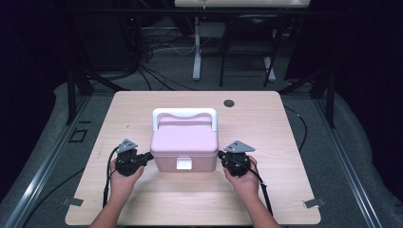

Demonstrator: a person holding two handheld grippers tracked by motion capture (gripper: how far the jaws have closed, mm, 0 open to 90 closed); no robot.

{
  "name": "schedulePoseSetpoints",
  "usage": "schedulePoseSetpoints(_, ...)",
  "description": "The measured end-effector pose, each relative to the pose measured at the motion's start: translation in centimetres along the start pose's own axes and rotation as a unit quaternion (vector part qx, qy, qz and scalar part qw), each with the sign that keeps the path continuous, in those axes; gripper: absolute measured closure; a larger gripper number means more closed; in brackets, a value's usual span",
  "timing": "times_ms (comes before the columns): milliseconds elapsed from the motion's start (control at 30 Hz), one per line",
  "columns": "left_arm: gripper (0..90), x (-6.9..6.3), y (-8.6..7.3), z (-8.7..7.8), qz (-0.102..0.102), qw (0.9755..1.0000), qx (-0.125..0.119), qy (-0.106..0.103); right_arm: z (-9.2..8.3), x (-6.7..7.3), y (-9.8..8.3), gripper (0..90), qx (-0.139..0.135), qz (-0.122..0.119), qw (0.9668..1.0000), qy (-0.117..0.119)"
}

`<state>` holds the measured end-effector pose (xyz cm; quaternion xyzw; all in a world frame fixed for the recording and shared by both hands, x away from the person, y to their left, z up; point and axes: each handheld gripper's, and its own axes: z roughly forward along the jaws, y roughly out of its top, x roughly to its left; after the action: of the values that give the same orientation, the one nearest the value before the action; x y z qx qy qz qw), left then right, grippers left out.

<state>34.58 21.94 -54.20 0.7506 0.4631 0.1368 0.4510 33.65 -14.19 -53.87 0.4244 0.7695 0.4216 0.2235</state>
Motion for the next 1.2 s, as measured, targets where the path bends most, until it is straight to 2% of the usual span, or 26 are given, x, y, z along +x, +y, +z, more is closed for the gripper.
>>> schedulePoseSetpoints(233,90.0,-0.7,-0.2,-0.3,0.012,0.9999,0.006,0.000,-0.6,0.1,-0.3,90.0,0.003,-0.007,1.0000,-0.005)
schedulePoseSetpoints(700,90.0,-1.3,-0.9,-1.1,0.015,0.9998,0.011,-0.008,-1.7,0.7,-0.9,90.0,0.008,-0.015,0.9999,-0.001)
schedulePoseSetpoints(800,90.0,-1.7,-1.2,-1.7,0.025,0.9995,0.017,-0.008,-2.2,1.1,-1.2,90.0,0.006,-0.019,0.9998,0.000)
schedulePoseSetpoints(1200,90.0,-2.3,-1.8,-2.4,0.021,0.9995,0.019,-0.015,-3.3,1.7,-1.8,90.0,0.013,-0.020,0.9997,0.004)
